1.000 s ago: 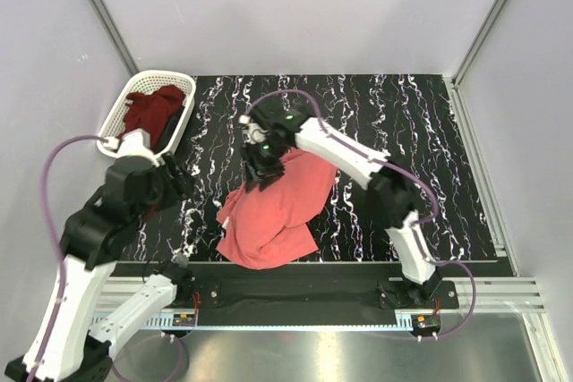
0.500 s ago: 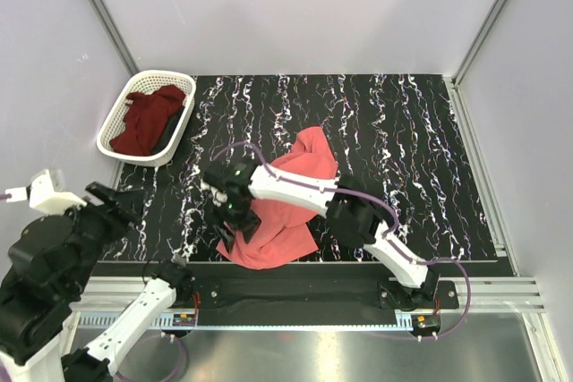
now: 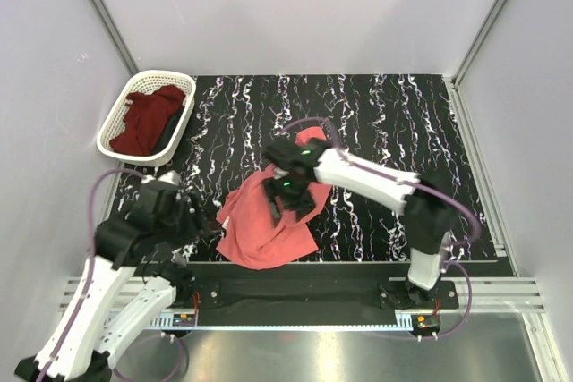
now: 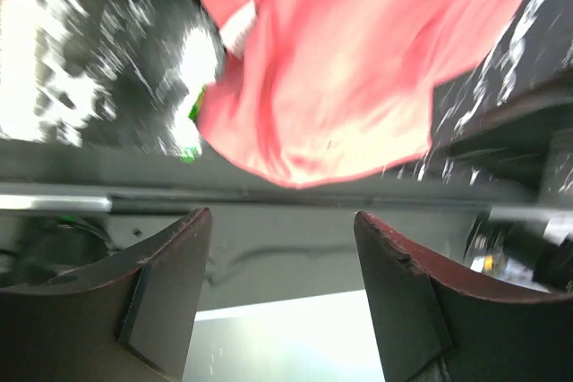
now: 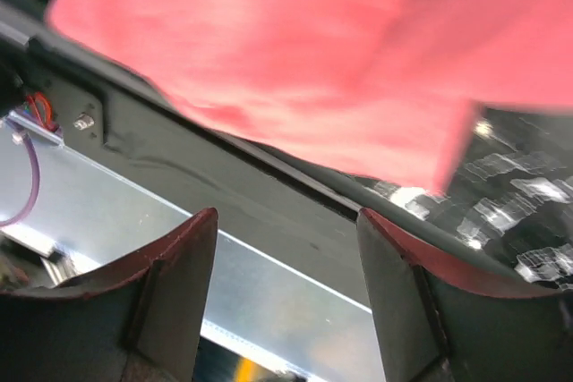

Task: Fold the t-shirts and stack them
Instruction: Flatten the tshirt out

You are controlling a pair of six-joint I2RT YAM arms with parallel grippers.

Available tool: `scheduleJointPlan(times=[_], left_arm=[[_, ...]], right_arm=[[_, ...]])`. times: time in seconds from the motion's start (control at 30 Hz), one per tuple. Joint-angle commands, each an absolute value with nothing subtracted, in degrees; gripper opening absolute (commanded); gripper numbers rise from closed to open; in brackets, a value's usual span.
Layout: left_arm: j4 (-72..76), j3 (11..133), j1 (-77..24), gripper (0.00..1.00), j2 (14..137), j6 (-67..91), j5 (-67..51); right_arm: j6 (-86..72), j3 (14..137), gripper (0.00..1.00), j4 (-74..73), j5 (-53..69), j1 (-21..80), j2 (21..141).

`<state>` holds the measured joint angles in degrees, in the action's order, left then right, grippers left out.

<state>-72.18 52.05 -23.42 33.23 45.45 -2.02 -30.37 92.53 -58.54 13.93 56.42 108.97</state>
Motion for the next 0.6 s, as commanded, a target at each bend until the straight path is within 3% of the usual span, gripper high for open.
scheduleJointPlan(times=[0.0, 0.13, 0.27, 0.37, 0.57], left_arm=[[-63.8, 48.7, -23.5, 0.69, 34.5, 45.2, -14.4], [-59.3, 46.0, -24.0, 0.69, 39.2, 44.6, -16.8], [-59.1, 50.0, -25.4, 0.67, 38.6, 45.8, -11.4], [-61.5, 52.3, -25.5, 0.66, 38.8, 45.0, -10.5], [-63.0, 53.4, -25.5, 0.65, 34.2, 44.9, -11.4]], right_arm=[[-32.9, 80.0, 0.70, -55.3, 11.9, 53.2, 99.9], [-32.2, 70.9, 0.63, -50.8, 11.4, 52.4, 95.1], [-33.7, 67.3, 0.52, -40.3, 14.9, 52.5, 97.7], [-34.5, 69.8, 0.52, -37.0, 14.9, 52.6, 101.5], [-34.0, 87.2, 0.54, -36.6, 19.1, 52.6, 116.5]])
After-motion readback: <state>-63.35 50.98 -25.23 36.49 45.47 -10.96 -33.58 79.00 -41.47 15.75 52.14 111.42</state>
